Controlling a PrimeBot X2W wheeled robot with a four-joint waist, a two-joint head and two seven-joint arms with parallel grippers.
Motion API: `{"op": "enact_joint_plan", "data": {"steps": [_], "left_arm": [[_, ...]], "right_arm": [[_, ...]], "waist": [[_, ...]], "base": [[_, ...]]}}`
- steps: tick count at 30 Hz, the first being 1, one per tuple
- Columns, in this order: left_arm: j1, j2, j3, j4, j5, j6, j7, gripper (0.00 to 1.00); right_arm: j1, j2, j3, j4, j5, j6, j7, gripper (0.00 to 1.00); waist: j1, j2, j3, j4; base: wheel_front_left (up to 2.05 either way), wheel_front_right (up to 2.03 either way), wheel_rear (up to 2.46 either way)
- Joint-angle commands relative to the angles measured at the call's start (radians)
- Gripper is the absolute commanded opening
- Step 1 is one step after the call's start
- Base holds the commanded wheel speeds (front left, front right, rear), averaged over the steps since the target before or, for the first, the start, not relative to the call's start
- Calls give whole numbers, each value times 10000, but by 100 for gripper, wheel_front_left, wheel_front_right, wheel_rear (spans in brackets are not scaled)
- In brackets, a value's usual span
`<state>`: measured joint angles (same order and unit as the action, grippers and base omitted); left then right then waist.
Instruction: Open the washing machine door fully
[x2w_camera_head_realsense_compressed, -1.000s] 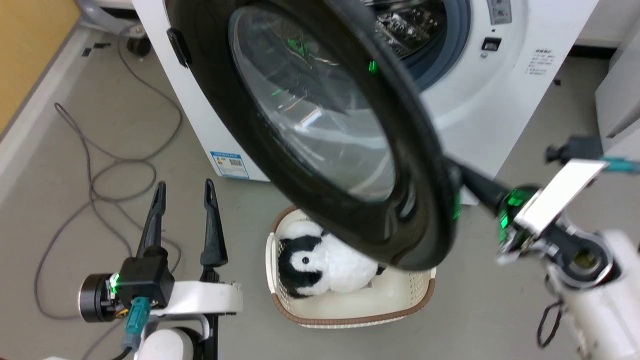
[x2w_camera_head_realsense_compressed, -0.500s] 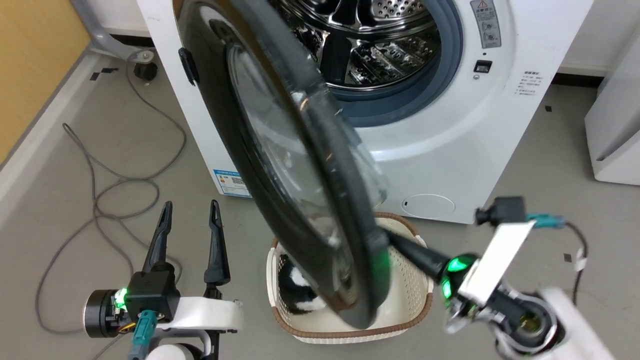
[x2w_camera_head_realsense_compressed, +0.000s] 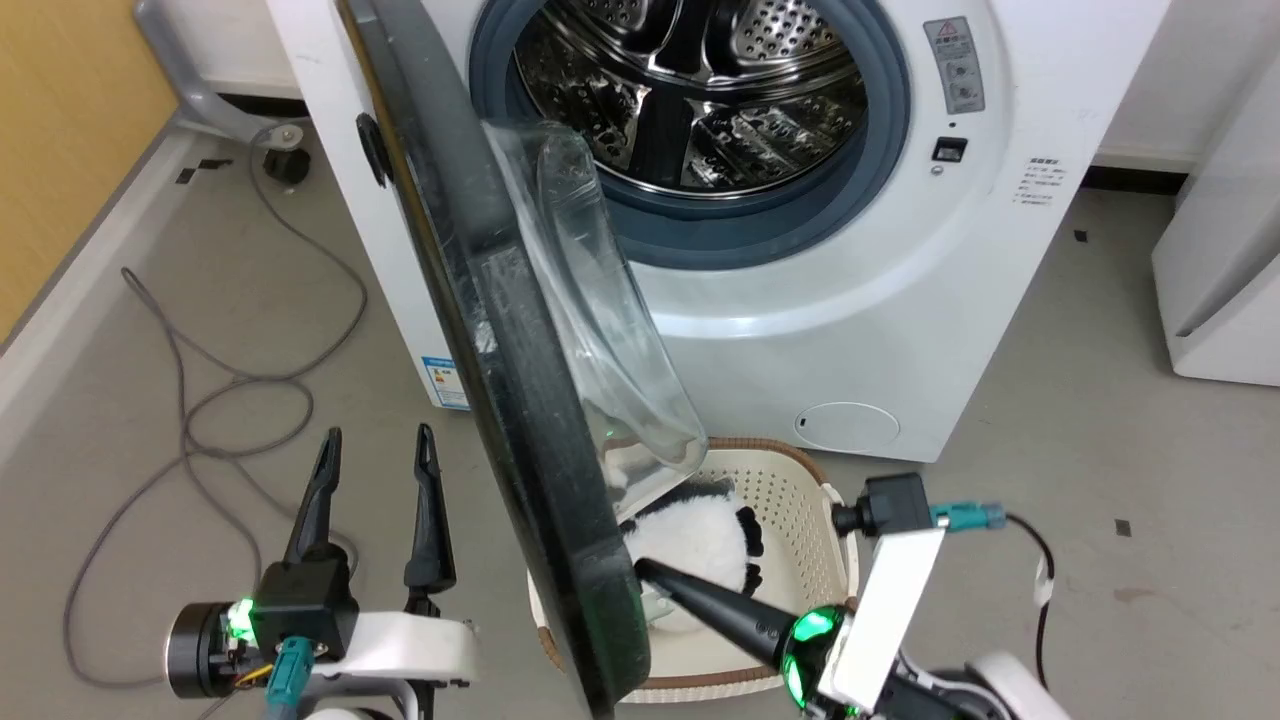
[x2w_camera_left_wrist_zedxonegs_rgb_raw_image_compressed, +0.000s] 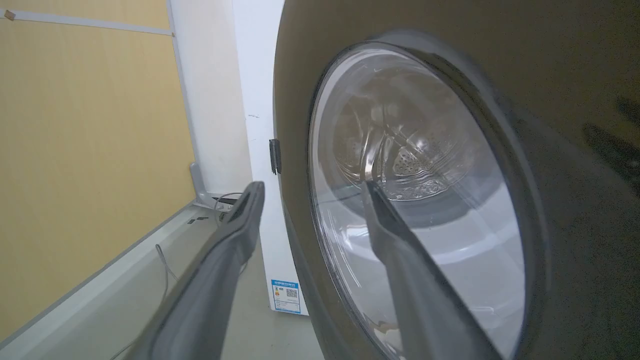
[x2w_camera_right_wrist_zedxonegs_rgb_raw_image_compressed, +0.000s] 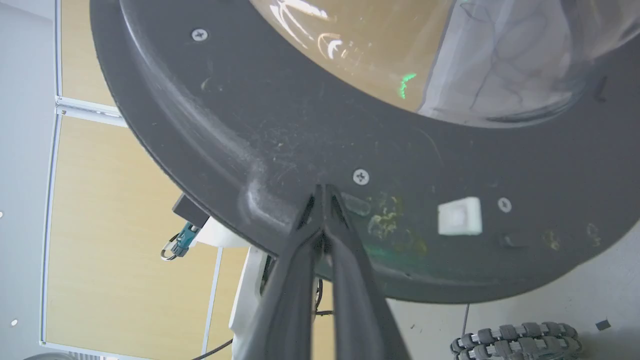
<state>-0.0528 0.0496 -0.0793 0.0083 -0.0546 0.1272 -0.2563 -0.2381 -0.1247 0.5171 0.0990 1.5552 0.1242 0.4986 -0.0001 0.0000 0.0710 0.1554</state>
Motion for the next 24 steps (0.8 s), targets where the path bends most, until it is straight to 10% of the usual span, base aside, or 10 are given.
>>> {"op": "enact_joint_plan", "data": {"steps": [1, 12, 19, 24], "left_arm": [[173, 6, 36, 30, 48, -58, -55, 100], [403, 6, 220, 145, 100, -144, -55, 100], [513, 6, 384, 127, 148, -195, -55, 100], [600, 6, 492, 70, 152, -187, -55, 100]], "right_arm": [[230, 79, 39, -80, -59, 65, -53, 0], [567, -474, -1420, -1062, -1570, 65, -3493, 0], [527, -1220, -2096, -569, -4298, 65, -7079, 0], [460, -1301, -3440, -268, -7764, 65, -7591, 0]], "waist": [[1, 0, -36, -25], [1, 0, -454, -241], [1, 0, -590, -456], [1, 0, -580, -667]], "base": [[0, 0, 0], [0, 0, 0], [0, 0, 0], [0, 0, 0]]}}
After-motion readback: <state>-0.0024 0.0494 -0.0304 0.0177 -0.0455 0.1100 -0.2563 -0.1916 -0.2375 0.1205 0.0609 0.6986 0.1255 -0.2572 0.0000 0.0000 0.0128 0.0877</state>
